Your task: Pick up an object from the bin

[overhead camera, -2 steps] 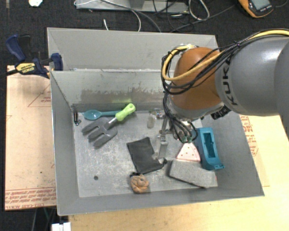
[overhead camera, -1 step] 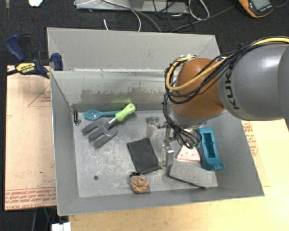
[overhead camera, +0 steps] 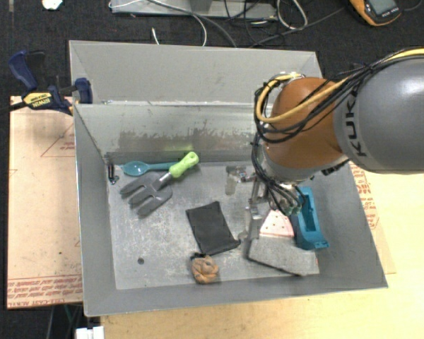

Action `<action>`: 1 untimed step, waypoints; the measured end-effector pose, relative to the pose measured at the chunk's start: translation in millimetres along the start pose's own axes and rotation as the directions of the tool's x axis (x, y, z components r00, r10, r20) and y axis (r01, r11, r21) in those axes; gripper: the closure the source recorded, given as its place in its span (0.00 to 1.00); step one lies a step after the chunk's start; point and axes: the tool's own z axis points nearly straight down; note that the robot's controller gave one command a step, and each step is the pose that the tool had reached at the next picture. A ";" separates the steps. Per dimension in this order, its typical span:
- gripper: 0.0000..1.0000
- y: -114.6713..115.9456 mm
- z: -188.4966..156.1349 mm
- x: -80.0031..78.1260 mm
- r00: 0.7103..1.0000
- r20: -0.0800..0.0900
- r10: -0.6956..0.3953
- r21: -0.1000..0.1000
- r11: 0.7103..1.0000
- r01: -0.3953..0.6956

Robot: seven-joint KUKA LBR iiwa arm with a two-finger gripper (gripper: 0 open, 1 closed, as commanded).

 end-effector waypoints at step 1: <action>0.00 6.9 3.8 2.9 1.000 0.001 0.014 0.001 1.000 -0.014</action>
Offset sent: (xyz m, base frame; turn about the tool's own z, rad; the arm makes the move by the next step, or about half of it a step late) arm -0.0182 0.0180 -0.0128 -0.0612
